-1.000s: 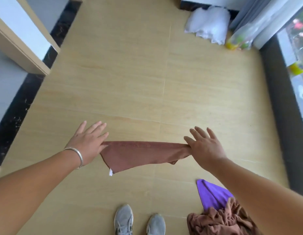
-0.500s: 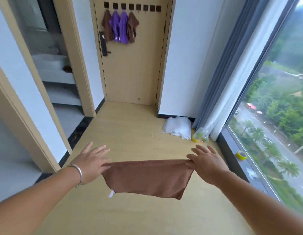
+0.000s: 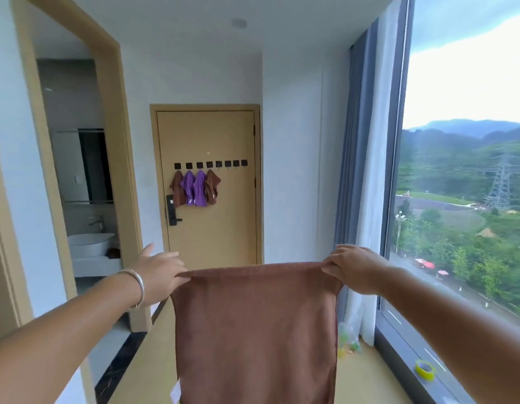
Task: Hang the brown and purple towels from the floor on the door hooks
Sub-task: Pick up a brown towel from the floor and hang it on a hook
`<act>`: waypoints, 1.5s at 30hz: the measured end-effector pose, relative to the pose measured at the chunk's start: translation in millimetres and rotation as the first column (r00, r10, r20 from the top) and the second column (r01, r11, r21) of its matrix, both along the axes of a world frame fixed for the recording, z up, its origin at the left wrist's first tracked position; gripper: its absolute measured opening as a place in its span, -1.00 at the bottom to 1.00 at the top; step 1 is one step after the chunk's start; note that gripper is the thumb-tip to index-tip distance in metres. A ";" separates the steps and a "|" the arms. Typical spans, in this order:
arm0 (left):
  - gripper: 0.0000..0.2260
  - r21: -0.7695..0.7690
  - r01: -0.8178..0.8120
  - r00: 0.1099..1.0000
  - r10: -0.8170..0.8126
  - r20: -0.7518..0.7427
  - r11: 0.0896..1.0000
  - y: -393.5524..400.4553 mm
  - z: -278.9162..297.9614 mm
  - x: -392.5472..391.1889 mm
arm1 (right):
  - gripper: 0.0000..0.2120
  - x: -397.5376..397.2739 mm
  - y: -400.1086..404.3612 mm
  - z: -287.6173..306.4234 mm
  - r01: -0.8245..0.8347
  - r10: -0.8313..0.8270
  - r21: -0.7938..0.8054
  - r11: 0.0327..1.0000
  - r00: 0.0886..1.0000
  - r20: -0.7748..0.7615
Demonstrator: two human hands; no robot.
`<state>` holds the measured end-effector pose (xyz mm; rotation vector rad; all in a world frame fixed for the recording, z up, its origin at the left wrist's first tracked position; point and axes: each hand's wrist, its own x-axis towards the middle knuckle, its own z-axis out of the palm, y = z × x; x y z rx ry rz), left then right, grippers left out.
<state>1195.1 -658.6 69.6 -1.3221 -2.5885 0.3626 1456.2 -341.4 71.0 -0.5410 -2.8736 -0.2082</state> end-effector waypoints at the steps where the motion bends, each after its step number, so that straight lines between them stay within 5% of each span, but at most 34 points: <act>1: -0.66 0.023 0.001 1.000 0.000 -0.009 1.000 -1.5 15.5 5.5 | -0.61 3.3 -0.7 14.0 0.010 -0.010 0.005 1.000 1.000 -0.016; 14: -0.70 0.172 -0.052 0.995 0.066 -0.079 0.984 -36.0 106.1 21.6 | -0.61 0.9 -28.1 99.2 0.011 -0.004 0.057 0.998 0.992 -0.128; 33: -0.58 0.210 -0.112 0.992 0.121 -0.028 0.971 -66.1 95.9 -70.1 | -0.54 -96.9 -55.5 100.4 0.043 -0.008 0.182 0.982 0.982 -0.189; 45: -0.55 0.168 -0.118 0.990 0.130 -0.061 0.979 -6.9 69.7 -169.5 | -0.55 -202.1 -5.8 66.2 0.157 -0.125 0.242 0.958 0.981 -0.146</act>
